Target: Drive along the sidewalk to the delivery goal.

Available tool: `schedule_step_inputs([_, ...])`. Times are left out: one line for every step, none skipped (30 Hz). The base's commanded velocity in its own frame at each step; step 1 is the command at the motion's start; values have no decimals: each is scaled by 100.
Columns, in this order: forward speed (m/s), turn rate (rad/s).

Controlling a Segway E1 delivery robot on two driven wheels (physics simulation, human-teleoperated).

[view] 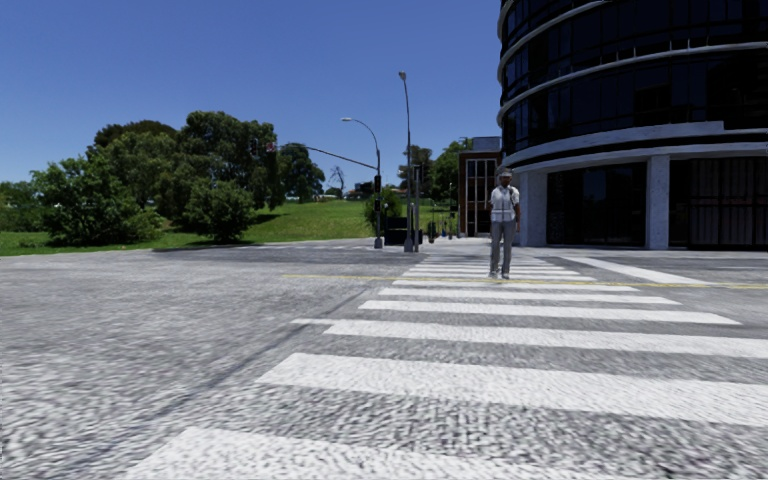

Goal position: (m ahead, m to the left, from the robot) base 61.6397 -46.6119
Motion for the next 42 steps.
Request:
schedule_step_inputs([149,0])
schedule_step_inputs([149,0])
schedule_step_inputs([149,0])
schedule_step_inputs([149,0])
schedule_step_inputs([149,0])
schedule_step_inputs([149,0])
schedule_step_inputs([149,0])
schedule_step_inputs([149,0])
schedule_step_inputs([149,0])
schedule_step_inputs([149,0])
schedule_step_inputs([149,0])
schedule_step_inputs([166,0])
schedule_step_inputs([200,0])
schedule_step_inputs([200,0])
schedule_step_inputs([200,0])
schedule_step_inputs([200,0])
schedule_step_inputs([200,0])
schedule_step_inputs([200,0])
schedule_step_inputs([200,0])
schedule_step_inputs([200,0])
schedule_step_inputs([200,0])
schedule_step_inputs([200,0])
schedule_step_inputs([200,0])
schedule_step_inputs([200,0])
schedule_step_inputs([200,0])
schedule_step_inputs([200,0])
schedule_step_inputs([200,0])
schedule_step_inputs([200,-2])
schedule_step_inputs([200,-2])
schedule_step_inputs([200,-4])
schedule_step_inputs([200,-10])
schedule_step_inputs([200,-23])
schedule_step_inputs([200,-23])
schedule_step_inputs([200,-35])
schedule_step_inputs([200,-39])
schedule_step_inputs([200,-39])
schedule_step_inputs([200,-46])
schedule_step_inputs([200,-53])
schedule_step_inputs([200,-56])
schedule_step_inputs([200,-56])
schedule_step_inputs([200,-57])
schedule_step_inputs([200,-57])
